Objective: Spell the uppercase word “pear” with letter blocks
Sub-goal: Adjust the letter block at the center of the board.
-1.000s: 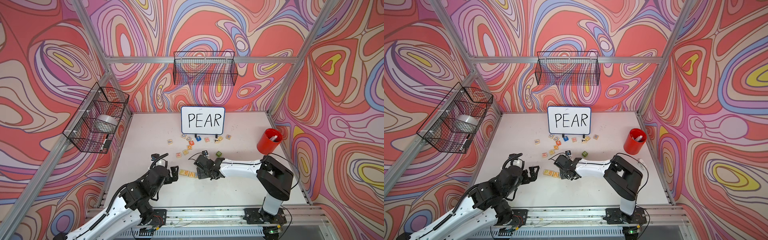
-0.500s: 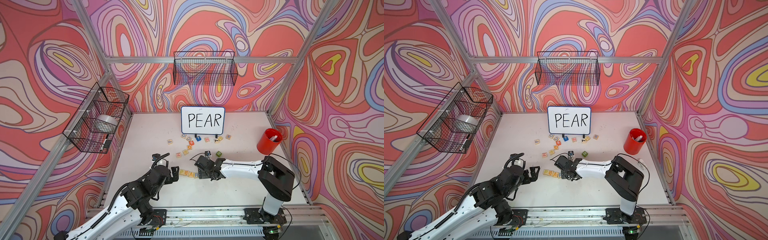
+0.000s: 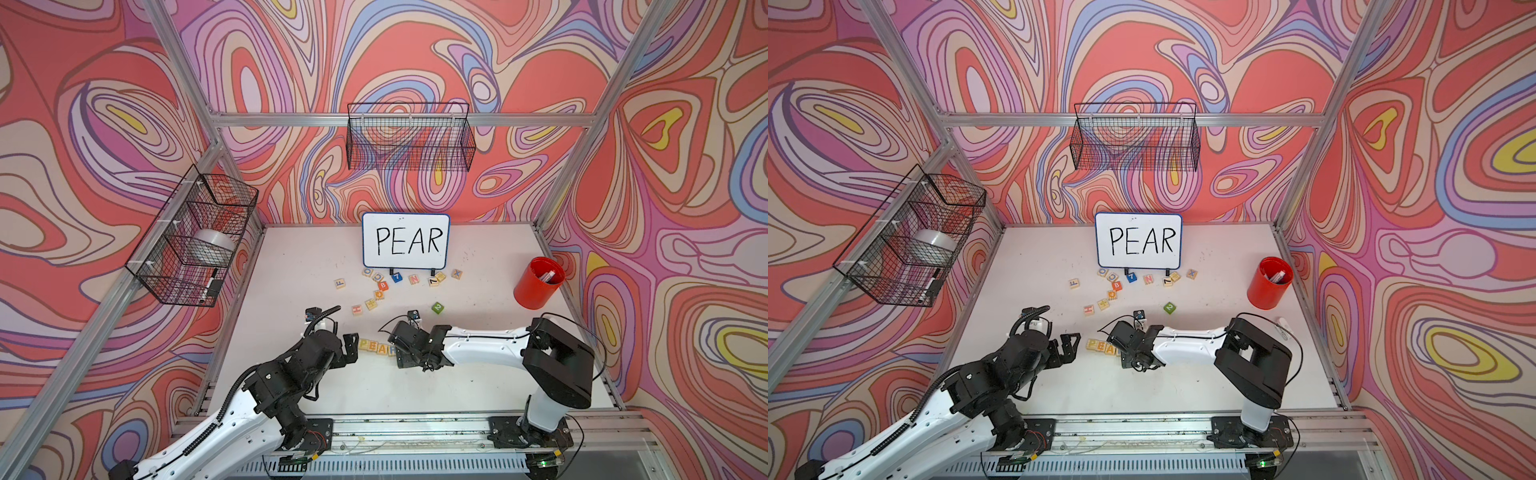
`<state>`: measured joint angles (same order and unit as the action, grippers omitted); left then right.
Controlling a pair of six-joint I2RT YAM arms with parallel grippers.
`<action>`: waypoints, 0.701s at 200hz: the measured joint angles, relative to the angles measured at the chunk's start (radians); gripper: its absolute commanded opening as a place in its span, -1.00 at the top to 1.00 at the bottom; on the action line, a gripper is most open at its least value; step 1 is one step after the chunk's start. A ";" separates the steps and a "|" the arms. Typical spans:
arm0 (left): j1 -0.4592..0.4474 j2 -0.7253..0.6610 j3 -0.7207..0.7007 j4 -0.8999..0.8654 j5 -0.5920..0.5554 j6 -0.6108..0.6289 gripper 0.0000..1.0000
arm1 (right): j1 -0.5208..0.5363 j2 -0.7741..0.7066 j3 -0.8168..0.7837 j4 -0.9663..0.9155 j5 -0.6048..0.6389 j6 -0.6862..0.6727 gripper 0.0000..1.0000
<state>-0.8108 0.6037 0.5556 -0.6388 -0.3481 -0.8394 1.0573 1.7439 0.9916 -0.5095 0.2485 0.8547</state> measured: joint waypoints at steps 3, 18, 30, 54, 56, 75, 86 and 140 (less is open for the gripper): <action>0.000 0.000 0.000 0.000 0.000 0.000 -1.00 | 0.000 0.000 0.000 0.002 -0.002 0.000 -0.66; 0.000 0.000 0.000 0.000 0.000 0.000 -1.00 | 0.000 0.009 0.006 0.005 0.000 -0.003 -0.66; 0.000 0.000 0.000 0.000 0.000 0.000 -1.00 | 0.000 0.014 0.011 0.012 0.002 -0.007 -0.65; 0.000 0.000 0.000 0.000 0.000 0.000 -1.00 | 0.000 0.024 0.022 0.021 0.002 -0.016 -0.66; 0.000 0.000 0.000 0.000 0.000 0.000 -1.00 | 0.000 0.025 0.023 0.021 0.002 -0.017 -0.66; 0.000 0.000 0.000 0.000 0.000 0.000 -1.00 | 0.000 0.027 0.026 0.027 0.000 -0.024 -0.66; 0.000 0.000 0.000 0.000 0.000 0.000 -1.00 | 0.000 0.027 0.026 0.027 0.001 -0.026 -0.65; 0.000 0.022 -0.005 0.017 0.015 0.002 -1.00 | 0.000 0.027 0.026 0.023 0.010 -0.027 -0.66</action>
<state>-0.8108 0.6258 0.5507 -0.6220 -0.3328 -0.8379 1.0573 1.7714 1.0172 -0.4870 0.2581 0.8276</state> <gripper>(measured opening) 0.999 0.828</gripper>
